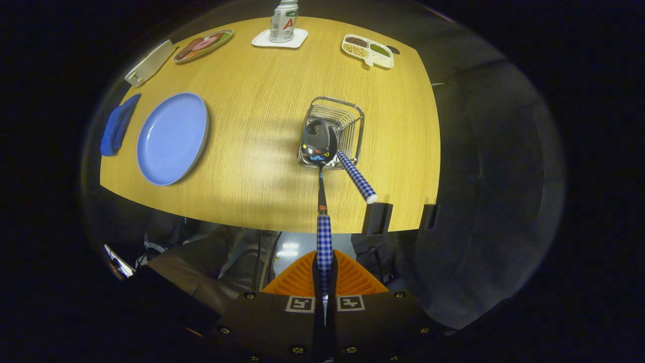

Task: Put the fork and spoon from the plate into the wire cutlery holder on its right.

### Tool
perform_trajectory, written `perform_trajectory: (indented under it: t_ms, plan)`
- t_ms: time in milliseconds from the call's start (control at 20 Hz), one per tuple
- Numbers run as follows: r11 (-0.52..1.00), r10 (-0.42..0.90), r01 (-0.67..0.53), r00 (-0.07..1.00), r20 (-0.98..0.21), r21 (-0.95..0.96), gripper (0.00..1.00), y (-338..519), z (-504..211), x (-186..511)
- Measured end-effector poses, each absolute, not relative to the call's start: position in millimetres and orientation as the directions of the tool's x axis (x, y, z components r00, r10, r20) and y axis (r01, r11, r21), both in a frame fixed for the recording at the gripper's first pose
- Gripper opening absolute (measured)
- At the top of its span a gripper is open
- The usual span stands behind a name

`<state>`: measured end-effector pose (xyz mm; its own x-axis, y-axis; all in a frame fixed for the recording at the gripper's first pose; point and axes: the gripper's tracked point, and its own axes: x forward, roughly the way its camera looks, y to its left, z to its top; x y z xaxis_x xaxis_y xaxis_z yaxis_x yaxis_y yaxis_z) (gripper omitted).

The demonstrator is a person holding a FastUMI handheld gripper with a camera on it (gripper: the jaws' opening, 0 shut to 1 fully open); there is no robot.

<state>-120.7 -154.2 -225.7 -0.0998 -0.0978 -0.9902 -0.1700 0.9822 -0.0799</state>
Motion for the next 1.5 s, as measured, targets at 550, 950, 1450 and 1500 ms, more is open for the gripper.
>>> perform_trajectory:
  t_ms: [550, 950, 1450, 1500]
  plan:
    - [0.946, -0.198, -0.297, -0.22, -0.955, -0.128, 0.02, -163, -248, -98]
    - [0.935, -0.215, -0.333, -0.272, -0.938, -0.117, 0.02, -173, -255, -82]
    - [0.926, -0.209, -0.367, -0.291, -0.934, -0.093, 0.11, -172, -272, -61]
    - [0.927, -0.206, -0.362, -0.288, -0.935, -0.092, 0.11, -172, -269, -60]
